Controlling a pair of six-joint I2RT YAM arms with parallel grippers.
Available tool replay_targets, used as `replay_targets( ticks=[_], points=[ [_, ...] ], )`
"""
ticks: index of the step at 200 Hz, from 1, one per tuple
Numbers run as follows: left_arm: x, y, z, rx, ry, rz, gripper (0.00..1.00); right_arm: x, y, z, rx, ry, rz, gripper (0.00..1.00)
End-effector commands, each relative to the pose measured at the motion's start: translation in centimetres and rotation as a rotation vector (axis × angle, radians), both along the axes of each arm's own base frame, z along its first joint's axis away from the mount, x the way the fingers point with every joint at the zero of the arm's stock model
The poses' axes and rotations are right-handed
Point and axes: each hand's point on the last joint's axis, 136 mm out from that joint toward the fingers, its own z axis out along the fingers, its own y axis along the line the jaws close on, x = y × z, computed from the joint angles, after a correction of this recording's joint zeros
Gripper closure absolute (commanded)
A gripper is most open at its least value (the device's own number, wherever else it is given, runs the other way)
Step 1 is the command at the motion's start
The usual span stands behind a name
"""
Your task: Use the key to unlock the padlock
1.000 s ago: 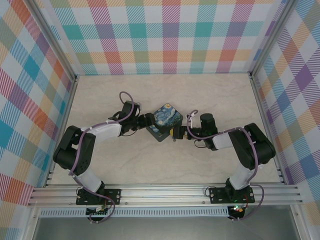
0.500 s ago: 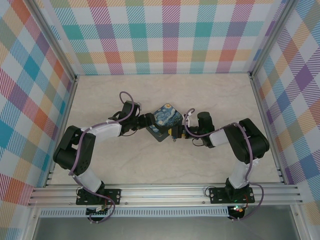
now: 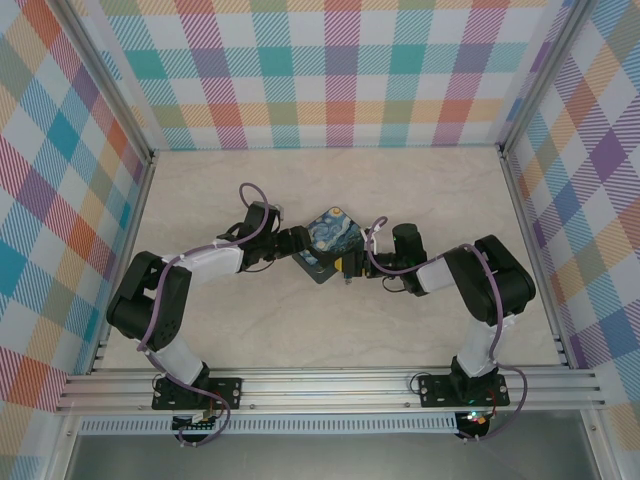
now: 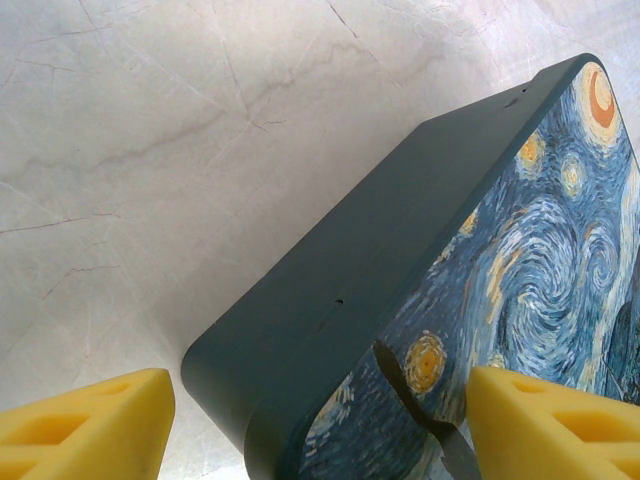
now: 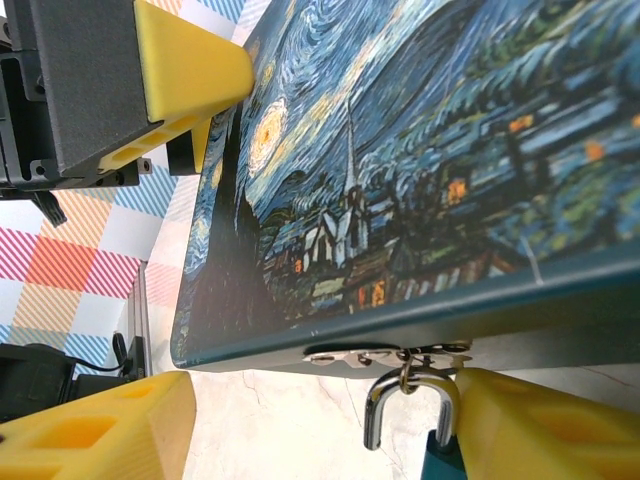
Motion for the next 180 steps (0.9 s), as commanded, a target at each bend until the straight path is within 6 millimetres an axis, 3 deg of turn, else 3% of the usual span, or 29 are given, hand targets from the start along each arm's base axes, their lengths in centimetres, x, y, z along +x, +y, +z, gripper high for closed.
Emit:
replay_targets(
  ticks=[1,180],
  points=[
    [-4.3,2.9,-5.1,0.166,0.208,0.018,0.25,-0.4,0.3,0.9,0.028,-0.041,0.029,0.35],
    [-4.4,3.1,-5.2,0.183,0.211,0.017,0.25,-1.1,-0.5,-0.6,0.001,-0.003,0.023,0.66]
  ],
)
